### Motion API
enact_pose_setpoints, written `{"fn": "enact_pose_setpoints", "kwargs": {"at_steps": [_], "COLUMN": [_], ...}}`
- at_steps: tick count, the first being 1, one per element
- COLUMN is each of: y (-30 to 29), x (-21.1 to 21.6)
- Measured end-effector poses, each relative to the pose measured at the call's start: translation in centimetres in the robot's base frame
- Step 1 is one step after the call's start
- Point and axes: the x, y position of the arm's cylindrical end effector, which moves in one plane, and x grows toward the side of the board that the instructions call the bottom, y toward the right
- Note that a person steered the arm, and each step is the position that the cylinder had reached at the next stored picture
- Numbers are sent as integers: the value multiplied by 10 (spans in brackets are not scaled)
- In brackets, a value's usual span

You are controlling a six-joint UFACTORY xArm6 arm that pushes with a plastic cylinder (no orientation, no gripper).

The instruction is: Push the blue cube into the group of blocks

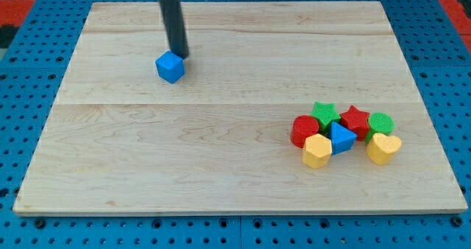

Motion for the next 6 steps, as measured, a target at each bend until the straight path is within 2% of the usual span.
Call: {"fn": "enact_pose_setpoints", "kwargs": {"at_steps": [3,4,5,6], "y": [-118,-100,-26,6], "x": [6,37,60,59]}}
